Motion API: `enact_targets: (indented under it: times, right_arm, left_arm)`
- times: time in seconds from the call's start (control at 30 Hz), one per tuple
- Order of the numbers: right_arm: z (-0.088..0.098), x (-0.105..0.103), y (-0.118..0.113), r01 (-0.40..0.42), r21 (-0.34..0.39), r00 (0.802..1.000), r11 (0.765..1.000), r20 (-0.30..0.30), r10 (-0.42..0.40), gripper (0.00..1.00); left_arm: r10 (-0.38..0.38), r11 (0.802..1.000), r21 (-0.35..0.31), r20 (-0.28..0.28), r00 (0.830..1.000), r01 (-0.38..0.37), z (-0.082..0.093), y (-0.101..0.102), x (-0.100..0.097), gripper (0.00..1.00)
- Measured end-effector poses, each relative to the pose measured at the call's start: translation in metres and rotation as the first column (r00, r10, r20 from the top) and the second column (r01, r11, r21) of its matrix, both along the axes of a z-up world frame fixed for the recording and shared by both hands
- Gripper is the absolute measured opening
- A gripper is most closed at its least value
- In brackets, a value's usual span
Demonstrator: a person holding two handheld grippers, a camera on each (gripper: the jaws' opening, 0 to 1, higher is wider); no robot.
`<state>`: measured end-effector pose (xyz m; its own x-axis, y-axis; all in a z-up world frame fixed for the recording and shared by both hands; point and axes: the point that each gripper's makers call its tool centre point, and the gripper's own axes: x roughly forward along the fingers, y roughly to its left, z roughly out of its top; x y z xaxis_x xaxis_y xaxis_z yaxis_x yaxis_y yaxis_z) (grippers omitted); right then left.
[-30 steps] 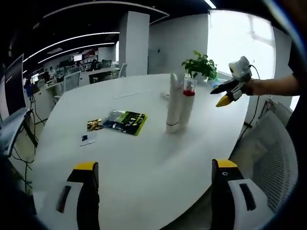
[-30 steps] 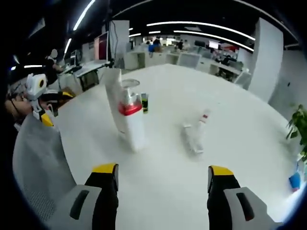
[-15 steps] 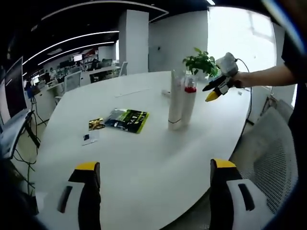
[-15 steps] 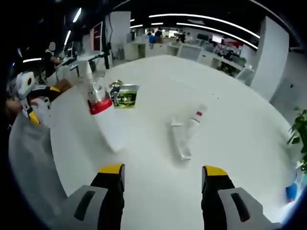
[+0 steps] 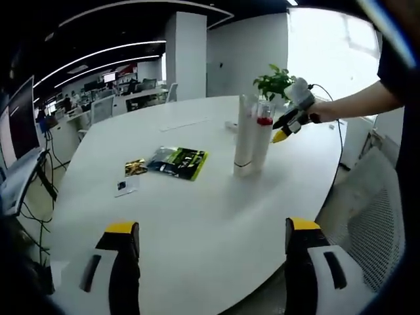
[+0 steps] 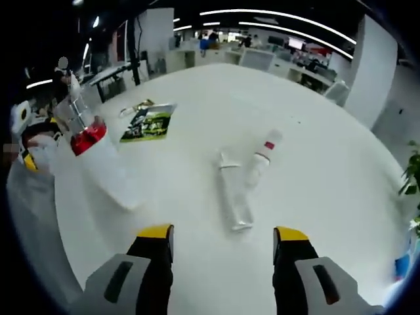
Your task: Arrange the skincare products in the storage area until every visible bottle or jar stands upright without overlapping.
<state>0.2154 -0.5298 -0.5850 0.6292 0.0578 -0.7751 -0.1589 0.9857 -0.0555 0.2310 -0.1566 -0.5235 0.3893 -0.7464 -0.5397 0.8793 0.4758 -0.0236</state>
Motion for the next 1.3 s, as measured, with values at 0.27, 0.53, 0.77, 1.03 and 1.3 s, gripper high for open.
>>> enact_targets:
  times: [0.27, 0.53, 0.77, 1.03, 1.3]
  right_arm:
    - [-0.006, 0.021, -0.010, -0.004, -0.013, 1.000, 1.000, -0.010, 0.004, 0.57]
    - [-0.021, 0.034, -0.013, -0.057, -0.045, 0.996, 0.997, -0.066, 0.054, 0.43]
    - [-0.024, 0.044, -0.010, -0.073, -0.047, 0.994, 0.996, -0.082, 0.069, 0.37]
    - [-0.033, 0.043, -0.014, -0.086, -0.078, 0.990, 0.993, -0.123, 0.076, 0.27]
    - [-0.033, 0.044, -0.007, -0.104, -0.071, 0.988, 0.992, -0.119, 0.095, 0.19]
  left_arm:
    - [0.015, 1.000, -0.007, -0.013, 1.000, -0.015, -0.001, 0.001, 0.001, 0.84]
    - [0.014, 1.000, 0.006, -0.015, 1.000, -0.014, -0.004, 0.002, 0.002, 0.83]
    - [0.027, 1.000, 0.008, -0.019, 0.999, -0.027, -0.004, 0.004, 0.002, 0.82]
    - [0.030, 1.000, 0.007, -0.022, 0.999, -0.030, -0.004, 0.004, 0.002, 0.81]
    - [0.029, 0.999, 0.016, -0.022, 0.999, -0.029, -0.005, 0.005, 0.002, 0.78]
